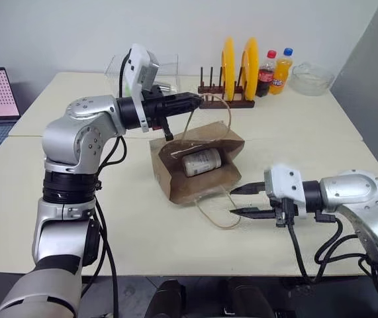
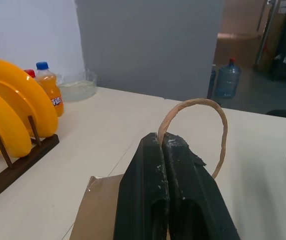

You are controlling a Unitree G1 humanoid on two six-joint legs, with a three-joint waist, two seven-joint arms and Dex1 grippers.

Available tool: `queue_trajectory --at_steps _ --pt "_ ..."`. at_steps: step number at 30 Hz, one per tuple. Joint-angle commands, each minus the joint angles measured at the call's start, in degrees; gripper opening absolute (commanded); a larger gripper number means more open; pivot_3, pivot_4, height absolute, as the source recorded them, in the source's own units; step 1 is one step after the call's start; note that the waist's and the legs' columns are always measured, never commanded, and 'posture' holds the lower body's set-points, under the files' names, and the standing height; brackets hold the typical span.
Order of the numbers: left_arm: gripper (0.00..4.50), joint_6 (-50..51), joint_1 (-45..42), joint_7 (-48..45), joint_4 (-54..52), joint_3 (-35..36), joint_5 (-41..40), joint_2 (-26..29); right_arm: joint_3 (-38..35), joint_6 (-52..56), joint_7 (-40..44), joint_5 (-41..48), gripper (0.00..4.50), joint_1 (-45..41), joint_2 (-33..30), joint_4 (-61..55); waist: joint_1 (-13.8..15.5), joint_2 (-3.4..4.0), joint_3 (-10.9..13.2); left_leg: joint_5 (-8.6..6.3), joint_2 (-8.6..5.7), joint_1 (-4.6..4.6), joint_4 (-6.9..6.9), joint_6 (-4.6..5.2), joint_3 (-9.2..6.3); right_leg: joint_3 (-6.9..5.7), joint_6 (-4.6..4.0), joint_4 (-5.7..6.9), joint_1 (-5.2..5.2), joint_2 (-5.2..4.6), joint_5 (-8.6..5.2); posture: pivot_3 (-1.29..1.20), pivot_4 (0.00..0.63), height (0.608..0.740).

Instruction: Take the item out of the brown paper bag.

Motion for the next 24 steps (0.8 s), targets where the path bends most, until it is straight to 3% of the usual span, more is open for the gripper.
queue_trajectory --at_steps 1,2,5,9,24 --pt "0.0 -0.9 -0.5 -0.4 -2.5 0.2 -0.8 0.2 3.8 -2.7 -5.6 -3.7 1.83 -5.0 2.1 2.0 0.0 0.01 0.0 0.0 0.0 0.0 0.0 0.0 0.01 0.01 0.0 0.0 0.0 0.0 0.0 0.0 0.15 0.74" --pt "0.0 -0.9 -0.6 -0.3 -2.4 0.2 -0.8 0.1 6.2 -4.7 -7.1 -6.5 1.83 -6.5 2.8 3.9 0.0 0.01 0.0 0.0 0.0 -0.01 0.0 0.0 0.02 0.01 0.0 0.0 -0.01 0.0 0.0 0.0 0.15 0.74" --pt "0.0 -1.0 -0.9 -0.2 -2.3 0.3 -0.8 -0.2 12.8 -10.3 -10.9 -14.1 2.45 -10.4 5.3 11.0 -0.1 0.01 0.0 0.0 0.0 0.0 0.01 0.0 0.04 0.03 0.0 0.01 -0.02 0.0 0.0 0.0 0.15 0.74" --pt "0.0 -1.1 -1.0 -0.1 -2.4 0.5 -0.8 -0.3 22.2 -18.4 -15.1 -26.1 3.77 -14.8 8.2 22.0 -0.1 0.01 0.0 0.06 -0.01 -0.11 0.01 -0.09 0.08 0.05 -0.02 0.02 -0.13 0.0 0.01 0.0 0.15 0.74" --pt "0.0 -1.2 -0.9 0.4 -3.0 0.8 -0.9 -0.3 35.6 -33.5 -17.6 -49.6 3.77 -28.7 16.9 47.9 -0.3 0.02 0.0 0.14 -0.02 -0.21 0.02 -0.23 0.17 0.14 -0.3 0.08 -0.3 0.02 0.18 0.0 0.15 0.74"
